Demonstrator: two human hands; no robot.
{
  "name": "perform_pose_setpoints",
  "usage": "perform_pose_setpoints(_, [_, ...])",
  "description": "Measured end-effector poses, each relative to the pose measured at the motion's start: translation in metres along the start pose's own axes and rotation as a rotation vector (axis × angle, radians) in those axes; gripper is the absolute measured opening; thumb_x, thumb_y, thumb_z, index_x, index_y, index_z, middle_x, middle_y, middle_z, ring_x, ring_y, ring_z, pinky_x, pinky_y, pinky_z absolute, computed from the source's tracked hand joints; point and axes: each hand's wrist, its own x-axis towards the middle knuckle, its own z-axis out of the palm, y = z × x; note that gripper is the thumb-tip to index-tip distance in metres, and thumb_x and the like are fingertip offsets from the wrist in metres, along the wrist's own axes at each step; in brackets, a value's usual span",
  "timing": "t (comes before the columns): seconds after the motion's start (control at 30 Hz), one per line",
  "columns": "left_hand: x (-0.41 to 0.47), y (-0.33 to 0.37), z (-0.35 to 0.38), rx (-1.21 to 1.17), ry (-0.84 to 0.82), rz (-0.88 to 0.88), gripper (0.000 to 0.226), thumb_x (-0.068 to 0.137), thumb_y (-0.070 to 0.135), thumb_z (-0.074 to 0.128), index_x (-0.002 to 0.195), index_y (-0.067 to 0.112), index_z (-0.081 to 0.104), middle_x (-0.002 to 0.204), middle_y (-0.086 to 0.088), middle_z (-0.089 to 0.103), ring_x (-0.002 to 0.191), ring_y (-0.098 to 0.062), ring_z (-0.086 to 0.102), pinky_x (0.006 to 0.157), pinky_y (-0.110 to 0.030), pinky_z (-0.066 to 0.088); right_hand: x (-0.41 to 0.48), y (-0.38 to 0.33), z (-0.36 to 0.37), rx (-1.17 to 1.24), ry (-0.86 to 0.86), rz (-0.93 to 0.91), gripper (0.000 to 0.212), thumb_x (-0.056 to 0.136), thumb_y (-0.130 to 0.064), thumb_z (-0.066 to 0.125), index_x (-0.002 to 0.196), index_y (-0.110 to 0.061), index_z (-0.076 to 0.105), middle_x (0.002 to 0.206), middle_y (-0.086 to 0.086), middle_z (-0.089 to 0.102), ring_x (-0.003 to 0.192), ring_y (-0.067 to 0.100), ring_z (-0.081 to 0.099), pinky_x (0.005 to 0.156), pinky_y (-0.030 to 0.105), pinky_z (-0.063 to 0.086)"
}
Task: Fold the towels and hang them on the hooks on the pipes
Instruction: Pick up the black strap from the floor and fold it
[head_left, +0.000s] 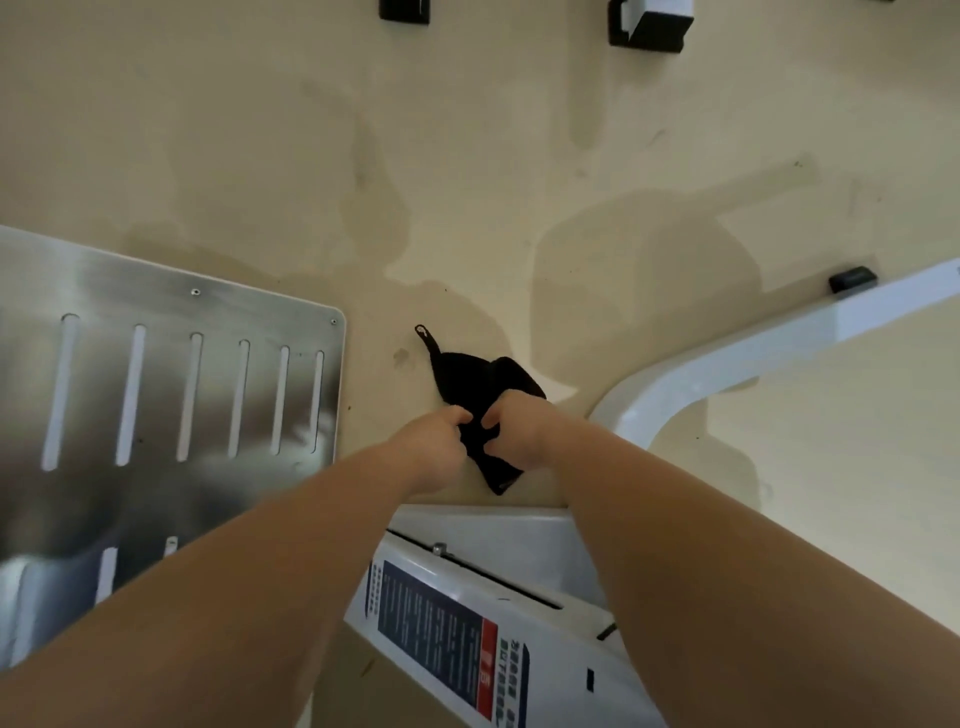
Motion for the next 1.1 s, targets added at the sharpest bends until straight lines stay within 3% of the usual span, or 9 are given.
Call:
perform_pose_setpoints(0.1, [-0.026, -0.004, -0.011, -0.193, 0.083, -0.049, 0.048, 0.104, 0.010, 0.043, 0.152, 0.017, 0.040, 0.132, -0.012, 0.057, 0.105, -0.026, 0.060, 0.064, -0.021, 0.043, -0.023, -0.015, -0.011, 0.114, 0.103, -0.043, 0.039, 0.103, -0.020, 0.049, 0.141, -0.016, 0.057, 0.145, 0.005, 0.049, 0.127, 0.026, 0.053, 0.105, 0.034, 0.044])
perform_pose_setpoints(0.37, [-0.180, 0.015, -0.061, -0.852, 0.193, -0.243, 0.046, 0.103, 0.058, 0.039, 0.126, 0.024, 0.059, 0.119, 0.001, 0.067, 0.105, -0.017, 0.062, 0.088, -0.033, 0.045, -0.178, -0.096, -0.041, 0.282, 0.332, -0.260, 0.034, 0.103, -0.021, 0.048, 0.131, -0.015, 0.065, 0.133, 0.000, 0.051, 0.114, 0.021, 0.056, 0.099, 0.030, 0.044])
perform_pose_setpoints(0.47, [-0.259, 0.029, -0.094, -1.083, 0.220, -0.245, 0.075, 0.079, 0.084, 0.050, 0.117, 0.023, 0.071, 0.117, -0.001, 0.076, 0.117, -0.021, 0.065, 0.107, -0.041, 0.042, -0.261, -0.133, -0.060, 0.335, 0.344, -0.351, 0.031, 0.101, -0.021, 0.053, 0.127, -0.016, 0.068, 0.135, -0.004, 0.054, 0.116, 0.019, 0.058, 0.102, 0.032, 0.045])
perform_pose_setpoints(0.57, [-0.349, 0.053, -0.127, -1.244, 0.273, -0.236, 0.048, 0.093, 0.049, 0.064, 0.116, 0.008, 0.073, 0.112, -0.013, 0.077, 0.104, -0.027, 0.073, 0.092, -0.040, 0.055, -0.344, -0.170, -0.071, 0.356, 0.318, -0.440, 0.029, 0.099, -0.020, 0.057, 0.125, -0.015, 0.070, 0.135, -0.004, 0.057, 0.116, 0.018, 0.058, 0.102, 0.032, 0.046])
perform_pose_setpoints(0.67, [-0.437, 0.079, -0.151, -1.064, 0.373, -0.197, 0.011, 0.096, 0.008, 0.063, 0.104, 0.005, 0.070, 0.108, -0.021, 0.074, 0.095, -0.032, 0.072, 0.076, -0.039, 0.058, -0.423, -0.202, -0.081, 0.455, 0.252, -0.474, 0.026, 0.097, -0.032, 0.060, 0.109, -0.014, 0.075, 0.117, -0.004, 0.063, 0.100, 0.017, 0.062, 0.092, 0.035, 0.051])
perform_pose_setpoints(0.77, [-0.531, 0.107, -0.165, -0.793, 0.401, -0.073, 0.018, 0.093, 0.005, 0.066, 0.108, 0.015, 0.071, 0.106, -0.012, 0.075, 0.098, -0.028, 0.073, 0.070, -0.033, 0.058, -0.492, -0.219, -0.097, 0.780, 0.227, -0.323, 0.043, 0.095, -0.050, 0.057, 0.090, -0.008, 0.065, 0.086, 0.002, 0.064, 0.079, 0.019, 0.061, 0.080, 0.044, 0.050])
perform_pose_setpoints(0.83, [-0.596, 0.127, -0.165, -0.676, 0.396, 0.021, 0.024, 0.094, 0.004, 0.066, 0.109, 0.021, 0.071, 0.104, -0.004, 0.077, 0.098, -0.022, 0.074, 0.071, -0.031, 0.060, -0.529, -0.227, -0.110, 1.114, 0.215, -0.164, 0.046, 0.095, -0.055, 0.055, 0.102, -0.009, 0.059, 0.097, 0.009, 0.071, 0.088, 0.024, 0.069, 0.087, 0.049, 0.056])
perform_pose_setpoints(1.0, [-0.719, 0.152, -0.143, -0.507, 0.311, 0.198, 0.032, 0.092, -0.002, 0.063, 0.112, 0.022, 0.072, 0.105, -0.001, 0.077, 0.105, -0.017, 0.072, 0.091, -0.032, 0.057, -0.599, -0.245, -0.141, 1.633, -0.170, -0.010, 0.047, 0.100, -0.044, 0.056, 0.112, 0.001, 0.059, 0.101, 0.016, 0.072, 0.088, 0.030, 0.070, 0.077, 0.038, 0.056])
perform_pose_setpoints(1.1, [-0.760, 0.144, -0.123, -0.446, 0.296, 0.247, 0.024, 0.083, 0.005, 0.066, 0.105, 0.013, 0.071, 0.104, -0.016, 0.074, 0.105, -0.031, 0.070, 0.099, -0.055, 0.054, -0.625, -0.261, -0.142, 1.712, -0.037, -0.078, 0.026, 0.098, -0.020, 0.062, 0.106, 0.005, 0.062, 0.095, 0.015, 0.066, 0.081, 0.028, 0.066, 0.071, 0.037, 0.056])
